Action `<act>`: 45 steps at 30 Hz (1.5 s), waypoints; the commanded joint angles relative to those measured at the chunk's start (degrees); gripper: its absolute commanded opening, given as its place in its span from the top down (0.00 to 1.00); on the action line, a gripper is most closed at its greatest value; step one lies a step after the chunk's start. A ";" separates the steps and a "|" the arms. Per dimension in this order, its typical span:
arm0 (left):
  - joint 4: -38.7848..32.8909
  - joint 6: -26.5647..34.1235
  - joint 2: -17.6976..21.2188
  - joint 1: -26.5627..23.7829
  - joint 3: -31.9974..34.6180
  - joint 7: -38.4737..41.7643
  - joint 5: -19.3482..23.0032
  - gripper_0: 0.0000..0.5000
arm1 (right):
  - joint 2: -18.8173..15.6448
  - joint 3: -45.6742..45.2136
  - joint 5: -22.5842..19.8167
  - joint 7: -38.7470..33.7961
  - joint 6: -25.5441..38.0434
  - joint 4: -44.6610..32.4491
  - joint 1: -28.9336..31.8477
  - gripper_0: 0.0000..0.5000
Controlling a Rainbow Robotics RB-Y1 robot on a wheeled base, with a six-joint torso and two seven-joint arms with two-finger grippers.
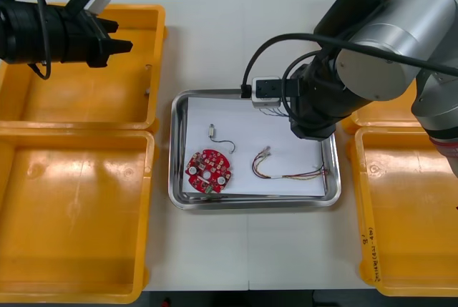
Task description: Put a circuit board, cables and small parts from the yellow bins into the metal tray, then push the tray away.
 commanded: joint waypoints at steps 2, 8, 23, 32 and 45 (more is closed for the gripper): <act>2.48 -3.28 2.71 -1.02 -3.85 -4.15 -0.20 0.00 | 0.66 1.17 0.49 7.25 -3.76 3.29 -2.30 1.00; 4.85 -4.51 2.80 -1.73 -5.87 -4.15 -0.20 0.00 | 1.80 1.26 1.37 11.65 -6.48 7.42 -2.30 1.00; 9.77 -9.52 2.71 -4.19 -10.00 -4.15 -1.25 0.00 | 2.33 9.26 7.43 11.56 -17.12 12.08 -2.13 1.00; 11.27 -14.00 2.62 -4.89 -13.43 -4.15 -0.29 0.00 | 2.24 12.51 7.96 11.38 -24.76 16.39 -2.13 1.00; 14.61 -17.61 0.69 -6.65 -15.54 -4.15 -0.73 0.00 | 2.24 12.60 8.14 11.03 -25.55 17.00 -2.13 0.68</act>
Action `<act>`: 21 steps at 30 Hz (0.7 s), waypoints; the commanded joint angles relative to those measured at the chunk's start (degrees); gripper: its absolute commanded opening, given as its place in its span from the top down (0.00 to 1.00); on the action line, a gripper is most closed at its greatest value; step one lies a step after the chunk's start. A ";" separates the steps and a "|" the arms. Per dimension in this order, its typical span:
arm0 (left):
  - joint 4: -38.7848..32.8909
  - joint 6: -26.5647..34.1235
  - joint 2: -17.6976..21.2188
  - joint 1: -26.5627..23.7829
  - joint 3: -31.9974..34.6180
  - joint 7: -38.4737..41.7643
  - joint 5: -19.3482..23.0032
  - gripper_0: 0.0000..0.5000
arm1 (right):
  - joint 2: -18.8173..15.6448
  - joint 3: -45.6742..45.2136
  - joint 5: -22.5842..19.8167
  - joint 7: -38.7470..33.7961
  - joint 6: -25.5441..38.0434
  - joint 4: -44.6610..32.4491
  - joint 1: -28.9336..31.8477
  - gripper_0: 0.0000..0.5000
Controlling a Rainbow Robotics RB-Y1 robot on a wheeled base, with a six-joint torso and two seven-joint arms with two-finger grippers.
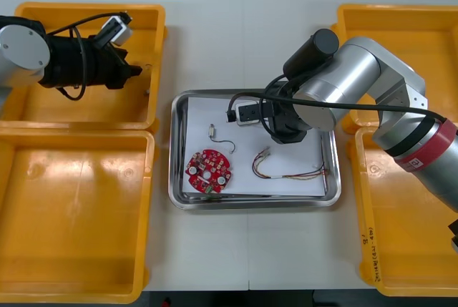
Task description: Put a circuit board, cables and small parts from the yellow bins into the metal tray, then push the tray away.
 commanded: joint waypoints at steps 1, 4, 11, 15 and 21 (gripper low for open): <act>0.59 -3.84 0.19 -3.65 -2.34 -4.15 -0.14 0.00 | 0.78 0.50 0.45 -0.21 -0.56 -0.40 -2.09 0.53; 1.73 -5.33 -0.17 -4.53 -3.75 -4.15 0.39 0.00 | 0.78 0.59 0.19 -0.57 -0.56 -0.48 -2.09 0.26; 3.84 -5.60 -1.57 -5.67 -3.93 -4.15 -0.49 0.00 | 0.69 0.50 -0.86 -1.36 -0.56 -1.54 -2.09 0.00; 4.81 -5.60 -2.28 -6.20 -4.28 -4.15 -0.84 0.00 | 0.78 -0.55 -1.22 -2.06 0.94 -2.86 -2.17 0.00; 6.48 -6.65 -2.89 -7.34 -6.12 -4.15 0.22 0.00 | 1.04 -3.01 -1.92 -2.94 6.04 -5.76 -2.35 0.00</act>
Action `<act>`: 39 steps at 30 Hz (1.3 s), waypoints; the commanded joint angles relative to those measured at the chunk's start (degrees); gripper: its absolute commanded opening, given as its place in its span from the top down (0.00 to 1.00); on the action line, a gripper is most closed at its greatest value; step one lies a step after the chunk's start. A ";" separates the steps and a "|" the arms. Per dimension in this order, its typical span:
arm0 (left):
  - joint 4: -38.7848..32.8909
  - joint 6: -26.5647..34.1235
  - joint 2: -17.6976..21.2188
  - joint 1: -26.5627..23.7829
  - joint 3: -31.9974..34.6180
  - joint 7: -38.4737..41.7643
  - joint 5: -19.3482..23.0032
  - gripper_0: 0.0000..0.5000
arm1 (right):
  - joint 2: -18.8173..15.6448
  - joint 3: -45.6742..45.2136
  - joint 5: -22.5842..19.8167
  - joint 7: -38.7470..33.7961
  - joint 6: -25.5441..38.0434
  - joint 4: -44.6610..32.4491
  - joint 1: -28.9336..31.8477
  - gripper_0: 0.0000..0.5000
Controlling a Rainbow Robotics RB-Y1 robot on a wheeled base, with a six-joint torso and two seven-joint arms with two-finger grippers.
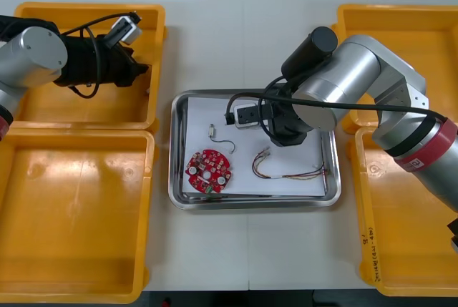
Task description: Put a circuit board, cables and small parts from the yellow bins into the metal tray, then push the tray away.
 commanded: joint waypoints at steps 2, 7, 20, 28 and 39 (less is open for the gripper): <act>0.44 -2.07 -1.07 -3.56 -2.25 -4.15 0.92 0.00 | 1.06 -3.36 -1.13 -2.86 4.61 -4.99 -2.56 0.00; 0.44 -2.07 -1.25 -3.83 -2.78 -4.15 0.83 0.00 | 2.03 -5.74 -1.92 -4.44 10.93 -6.83 -4.05 0.00; 0.44 -2.07 -1.78 -4.18 -3.66 -4.15 0.74 0.00 | 6.95 -14.79 -1.92 -23.34 30.41 -10.00 -10.21 0.00; 0.53 -2.24 -1.87 -4.18 -3.75 -4.15 0.74 0.88 | 5.63 -19.62 -1.92 -35.03 30.41 -11.32 -10.91 0.00; 1.06 -1.71 -1.34 -4.18 -3.75 -4.15 1.53 1.00 | -3.68 -25.25 -10.98 -52.87 30.41 -11.40 -8.80 0.00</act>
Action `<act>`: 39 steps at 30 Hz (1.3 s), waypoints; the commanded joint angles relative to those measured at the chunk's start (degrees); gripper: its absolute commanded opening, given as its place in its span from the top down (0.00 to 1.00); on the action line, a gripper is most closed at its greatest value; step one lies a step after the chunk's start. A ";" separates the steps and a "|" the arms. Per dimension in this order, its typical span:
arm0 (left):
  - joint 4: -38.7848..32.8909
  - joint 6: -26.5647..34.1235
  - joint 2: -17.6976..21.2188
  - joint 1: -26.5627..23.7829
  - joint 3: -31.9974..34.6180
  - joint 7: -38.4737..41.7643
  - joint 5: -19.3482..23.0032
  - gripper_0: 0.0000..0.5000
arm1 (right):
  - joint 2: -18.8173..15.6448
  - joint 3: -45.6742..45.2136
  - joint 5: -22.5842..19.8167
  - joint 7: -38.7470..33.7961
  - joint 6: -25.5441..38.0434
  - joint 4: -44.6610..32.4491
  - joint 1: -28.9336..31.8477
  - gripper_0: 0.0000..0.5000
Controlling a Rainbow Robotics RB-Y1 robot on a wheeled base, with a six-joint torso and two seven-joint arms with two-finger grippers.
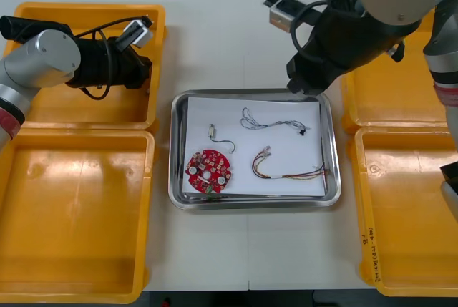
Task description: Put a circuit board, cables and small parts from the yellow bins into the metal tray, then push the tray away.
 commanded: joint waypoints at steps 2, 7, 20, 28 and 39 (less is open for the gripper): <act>0.05 0.18 0.24 -2.89 -0.72 -4.15 1.55 1.00 | -7.18 -4.14 -4.67 -8.69 0.22 -1.97 -0.02 0.00; -0.04 1.50 2.08 -2.98 -0.72 -4.15 2.60 1.00 | -10.96 -7.13 -8.01 -14.13 0.22 -2.41 2.44 0.00; 0.05 1.68 7.62 -1.31 2.53 -4.15 3.22 1.00 | -18.00 -15.65 -9.94 -22.66 0.22 -5.31 10.26 0.00; -0.04 3.96 10.87 1.42 7.63 -4.15 3.13 1.00 | -21.07 -21.19 -9.86 -22.22 0.22 -5.40 16.85 0.00; -0.04 8.44 16.32 6.52 12.99 -4.15 4.09 1.00 | -23.71 -27.61 -9.15 -20.81 0.22 -5.67 26.34 0.00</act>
